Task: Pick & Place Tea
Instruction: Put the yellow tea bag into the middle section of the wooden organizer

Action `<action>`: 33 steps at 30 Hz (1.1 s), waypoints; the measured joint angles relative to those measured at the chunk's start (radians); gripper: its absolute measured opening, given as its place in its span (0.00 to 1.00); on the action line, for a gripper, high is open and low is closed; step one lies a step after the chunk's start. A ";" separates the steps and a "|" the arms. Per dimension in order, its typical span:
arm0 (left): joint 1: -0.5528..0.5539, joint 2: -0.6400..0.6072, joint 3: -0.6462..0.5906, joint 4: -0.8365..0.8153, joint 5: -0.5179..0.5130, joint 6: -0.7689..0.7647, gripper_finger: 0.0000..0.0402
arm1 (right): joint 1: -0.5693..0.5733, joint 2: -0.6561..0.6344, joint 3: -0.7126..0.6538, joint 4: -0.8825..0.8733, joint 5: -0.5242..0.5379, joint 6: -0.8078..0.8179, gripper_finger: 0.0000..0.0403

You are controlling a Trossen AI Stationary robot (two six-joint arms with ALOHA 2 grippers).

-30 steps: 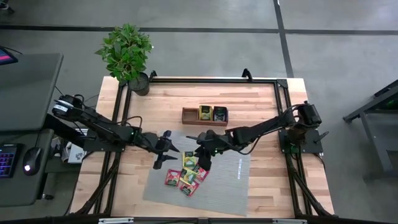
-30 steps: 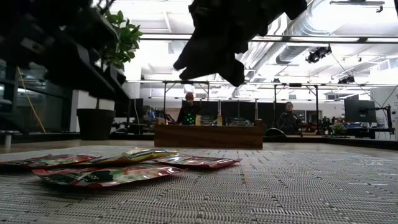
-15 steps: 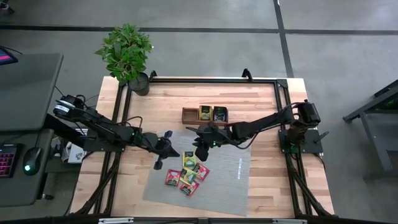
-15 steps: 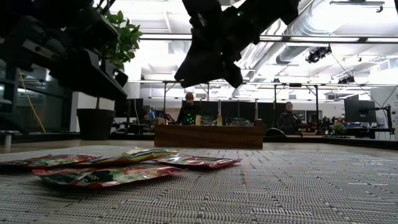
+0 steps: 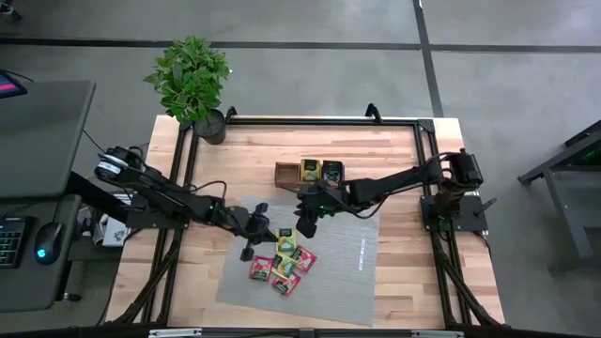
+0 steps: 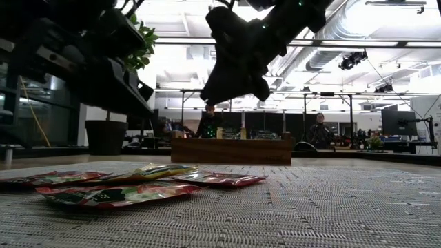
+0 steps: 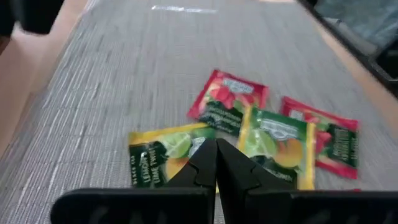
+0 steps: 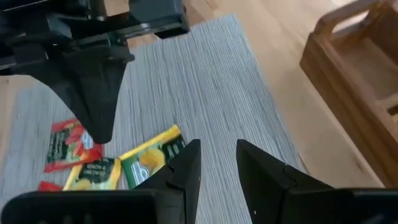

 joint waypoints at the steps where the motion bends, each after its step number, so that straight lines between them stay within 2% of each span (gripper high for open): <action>1: 0.000 0.011 0.007 0.000 -0.009 -0.013 0.00 | -0.003 0.000 0.000 -0.009 -0.010 0.000 0.25; 11: -0.050 0.102 0.017 0.018 -0.052 -0.147 0.00 | -0.034 0.000 0.000 -0.137 -0.056 -0.038 0.25; 21: -0.076 0.132 0.017 0.066 -0.141 -0.235 0.00 | -0.057 -0.001 0.000 -0.133 -0.058 -0.113 0.25; 30: -0.077 0.132 0.019 0.098 -0.161 -0.255 0.00 | -0.066 -0.001 0.000 -0.108 -0.083 -0.153 0.25; 33: -0.076 0.133 0.045 0.061 -0.172 -0.254 0.00 | -0.066 0.002 0.000 -0.092 -0.092 -0.157 0.25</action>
